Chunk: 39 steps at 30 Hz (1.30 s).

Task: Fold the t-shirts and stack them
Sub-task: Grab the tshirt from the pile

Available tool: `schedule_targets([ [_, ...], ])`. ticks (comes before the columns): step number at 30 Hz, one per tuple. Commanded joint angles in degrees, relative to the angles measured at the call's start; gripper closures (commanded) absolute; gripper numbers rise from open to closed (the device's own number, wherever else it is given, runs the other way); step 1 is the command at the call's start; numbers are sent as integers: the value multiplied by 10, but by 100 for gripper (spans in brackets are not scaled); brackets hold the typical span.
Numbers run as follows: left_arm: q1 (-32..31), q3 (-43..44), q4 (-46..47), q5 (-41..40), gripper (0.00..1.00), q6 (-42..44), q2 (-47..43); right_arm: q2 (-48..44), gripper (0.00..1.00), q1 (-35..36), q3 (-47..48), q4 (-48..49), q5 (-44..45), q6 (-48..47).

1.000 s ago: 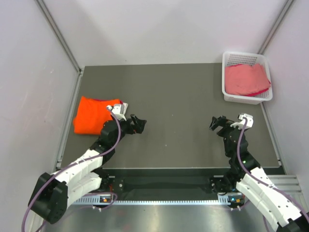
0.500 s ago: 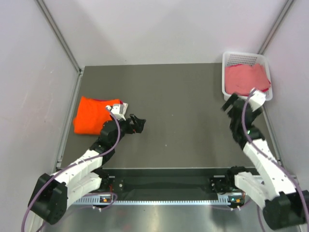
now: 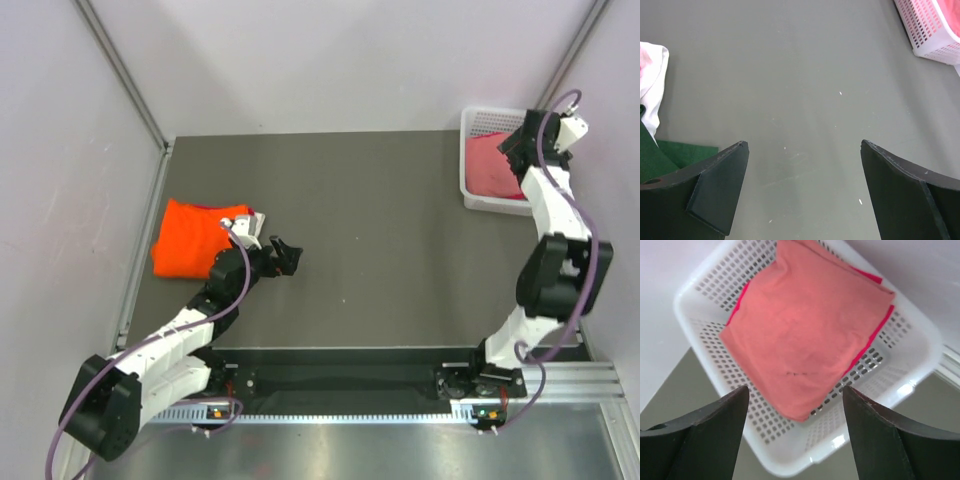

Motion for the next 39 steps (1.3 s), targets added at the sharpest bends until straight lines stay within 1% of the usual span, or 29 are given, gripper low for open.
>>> schedule_targets([
  [1,1,13,25,4,2,-1,0,97,25,-23,95,-43,-42,30],
  [3,0,14,22,4,2,1,-1,142,25,-26,132,-59,-53,41],
  [4,1,14,22,4,2,1,-1,182,25,-27,163,-73,-59,45],
  [7,1,14,24,4,2,-1,1,240,28,-28,200,-81,-68,60],
  [11,0,16,25,4,2,-4,9,296,33,-29,237,-81,-70,66],
  [12,1,16,27,4,2,-4,12,306,36,-29,245,-80,-70,66],
  [13,1,15,27,21,2,-5,12,322,44,-29,258,-82,-71,65],
  [14,1,16,29,22,2,-5,13,327,56,-29,263,-83,-73,65],
  [16,1,17,29,22,2,-5,19,324,71,-28,273,-81,-71,62],
  [17,1,18,29,22,2,-5,21,317,92,-27,273,-83,-63,60],
  [18,1,18,29,24,3,-6,21,304,100,-23,270,-84,-24,53],
  [21,0,18,29,24,3,-5,19,242,100,-1,253,-80,51,26],
  [24,0,17,30,27,3,-6,18,173,100,16,226,-73,92,13],
  [25,0,18,30,27,3,-6,19,133,100,24,203,-55,93,9],
  [27,0,18,29,25,2,-6,21,95,100,34,182,-41,114,-9],
  [28,0,18,29,24,2,-5,20,64,100,52,175,-34,128,-23],
  [30,0,18,29,23,2,-4,21,40,100,79,196,-36,191,-73],
  [31,1,18,29,23,3,-3,21,21,100,113,207,-37,204,-91],
  [32,1,17,31,22,3,-1,23,12,100,125,218,-41,213,-119],
  [33,1,17,31,22,2,-2,24,3,100,137,247,-46,208,-132],
  [36,1,16,31,19,3,-2,26,-37,100,189,294,-67,191,-168],
  [37,0,17,30,17,3,-1,27,-66,100,227,299,-65,179,-181],
  [38,1,16,30,17,3,-1,25,-80,100,248,300,-63,173,-194],
  [39,1,17,29,17,3,0,25,-95,100,270,300,-56,145,-200],
])
